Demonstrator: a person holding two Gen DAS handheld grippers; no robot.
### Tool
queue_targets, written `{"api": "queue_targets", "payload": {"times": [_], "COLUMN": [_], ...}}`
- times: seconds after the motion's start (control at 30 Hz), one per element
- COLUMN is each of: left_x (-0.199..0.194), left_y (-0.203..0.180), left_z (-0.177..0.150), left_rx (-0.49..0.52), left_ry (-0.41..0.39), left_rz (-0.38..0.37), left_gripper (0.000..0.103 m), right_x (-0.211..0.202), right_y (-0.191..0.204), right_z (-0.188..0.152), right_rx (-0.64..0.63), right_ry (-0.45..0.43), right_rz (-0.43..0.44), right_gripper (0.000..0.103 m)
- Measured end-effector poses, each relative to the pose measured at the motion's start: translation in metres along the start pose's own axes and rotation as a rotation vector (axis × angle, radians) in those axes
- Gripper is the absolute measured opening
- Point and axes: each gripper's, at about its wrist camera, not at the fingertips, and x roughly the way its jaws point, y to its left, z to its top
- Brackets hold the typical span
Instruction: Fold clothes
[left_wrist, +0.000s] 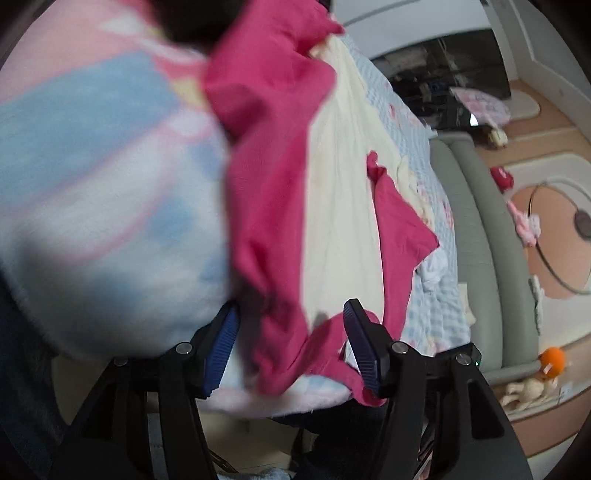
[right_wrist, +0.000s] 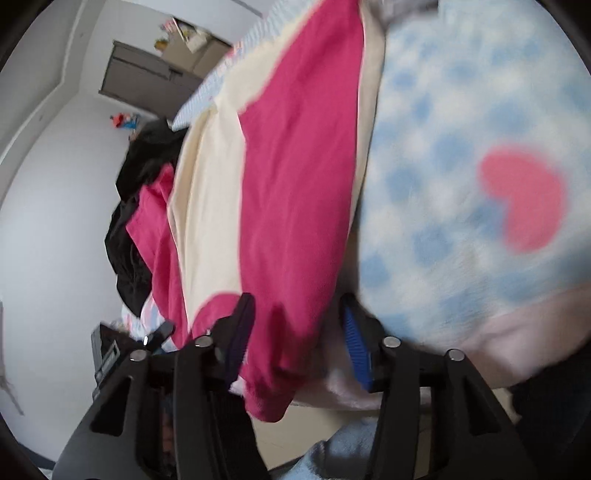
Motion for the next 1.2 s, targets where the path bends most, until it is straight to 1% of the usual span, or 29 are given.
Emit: {"api": "queue_targets", "payload": {"times": [0.03, 0.07, 0.1, 0.13, 0.17, 0.2, 0.27, 0.33, 0.37, 0.4, 0.43, 0.5, 0.53, 0.57, 0.63, 0.67, 0.7, 0.73, 0.77, 0.8, 0.83, 0.87, 0.93, 1.0, 1.07, 1.1, 1.13, 1.17, 1.2], "left_x": [0.003, 0.005, 0.008, 0.01, 0.009, 0.003, -0.008, -0.015, -0.015, -0.012, -0.008, 0.009, 0.013, 0.016, 0.011, 0.007, 0.0, -0.01, -0.023, -0.036, -0.05, -0.063, -0.076, -0.082, -0.078, -0.072, -0.065, -0.057, -0.05], "left_y": [-0.006, -0.012, -0.018, -0.023, -0.027, -0.033, -0.047, -0.059, -0.061, -0.059, -0.055, -0.038, -0.032, -0.027, -0.026, -0.026, -0.025, -0.023, -0.021, -0.02, -0.019, -0.018, -0.012, -0.006, 0.0, 0.002, 0.003, 0.004, 0.006], "left_z": [0.001, 0.003, 0.003, 0.002, 0.0, -0.004, -0.011, -0.017, -0.019, -0.021, -0.022, -0.024, -0.024, -0.025, -0.021, -0.019, -0.016, -0.011, -0.005, 0.002, 0.009, 0.019, 0.041, 0.062, 0.084, 0.093, 0.1, 0.106, 0.112], "left_rx": [0.024, 0.048, 0.077, 0.101, 0.113, 0.128, 0.175, 0.229, 0.24, 0.242, 0.235, 0.184, 0.165, 0.151, 0.136, 0.13, 0.117, 0.1, 0.095, 0.096, 0.097, 0.107, 0.124, 0.131, 0.127, 0.129, 0.126, 0.117, 0.108], "left_ry": [-0.001, -0.002, -0.002, 0.001, -0.003, -0.012, -0.029, -0.045, -0.041, -0.029, -0.012, 0.051, 0.071, 0.087, 0.099, 0.103, 0.101, 0.084, 0.052, 0.015, -0.022, -0.063, -0.128, -0.173, -0.185, -0.192, -0.193, -0.184, -0.172], "left_rz": [0.011, 0.022, 0.06, 0.108, 0.123, 0.114, 0.094, 0.095, 0.102, 0.112, 0.12, 0.149, 0.153, 0.15, 0.115, 0.094, 0.053, 0.006, -0.021, -0.036, -0.051, -0.032, 0.05, 0.125, 0.18, 0.196, 0.21, 0.207, 0.193], "left_gripper": [0.046, 0.037, 0.011, 0.006, 0.004, 0.004, 0.003, 0.003, 0.003, 0.003, 0.003, 0.003, 0.003, 0.003, 0.004, 0.007, 0.017, 0.035, 0.043, 0.048, 0.048, 0.048, 0.048, 0.049, 0.052, 0.057, 0.058, 0.058, 0.057], "right_x": [0.005, 0.002, 0.001, 0.001, -0.006, -0.014, -0.034, -0.053, -0.058, -0.058, -0.05, -0.031, -0.021, -0.014, -0.018, -0.021, -0.029, -0.037, -0.043, -0.05, -0.055, -0.061, -0.078, -0.095, -0.104, -0.105, -0.102, -0.099, -0.088], "right_y": [0.003, 0.004, 0.01, 0.016, 0.021, 0.025, 0.037, 0.054, 0.058, 0.058, 0.052, 0.037, 0.029, 0.022, 0.021, 0.021, 0.028, 0.035, 0.038, 0.042, 0.043, 0.043, 0.036, 0.035, 0.045, 0.052, 0.062, 0.067, 0.071], "right_z": [-0.001, -0.002, -0.002, -0.003, -0.004, -0.006, -0.01, -0.013, -0.014, -0.015, -0.016, -0.017, -0.019, -0.02, -0.018, -0.016, -0.014, -0.012, -0.011, -0.01, -0.01, -0.01, -0.011, -0.008, 0.0, 0.004, 0.01, 0.014, 0.02], "right_rx": [-0.003, -0.015, -0.045, -0.072, -0.093, -0.114, -0.16, -0.224, -0.242, -0.245, -0.237, -0.219, -0.195, -0.167, -0.146, -0.137, -0.158, -0.178, -0.191, -0.202, -0.199, -0.194, -0.181, -0.181, -0.204, -0.228, -0.267, -0.297, -0.306], "right_ry": [0.003, -0.003, -0.01, -0.021, -0.045, -0.071, -0.119, -0.168, -0.173, -0.171, -0.147, -0.091, -0.058, -0.03, -0.021, -0.019, -0.026, -0.038, -0.052, -0.067, -0.075, -0.082, -0.109, -0.154, -0.197, -0.214, -0.22, -0.213, -0.192], "right_rz": [0.006, 0.006, -0.008, -0.045, -0.061, -0.071, -0.082, -0.095, -0.092, -0.096, -0.116, -0.161, -0.173, -0.176, -0.14, -0.12, -0.091, -0.087, -0.104, -0.124, -0.151, -0.179, -0.242, -0.253, -0.241, -0.231, -0.22, -0.216, -0.223], "right_gripper": [0.051, 0.048, 0.024, 0.013, 0.008, 0.007, 0.007, 0.006, 0.006, 0.006, 0.006, 0.006, 0.006, 0.006, 0.007, 0.007, 0.008, 0.008, 0.01, 0.015, 0.017, 0.018, 0.02, 0.02, 0.02, 0.02, 0.02, 0.025, 0.027]}}
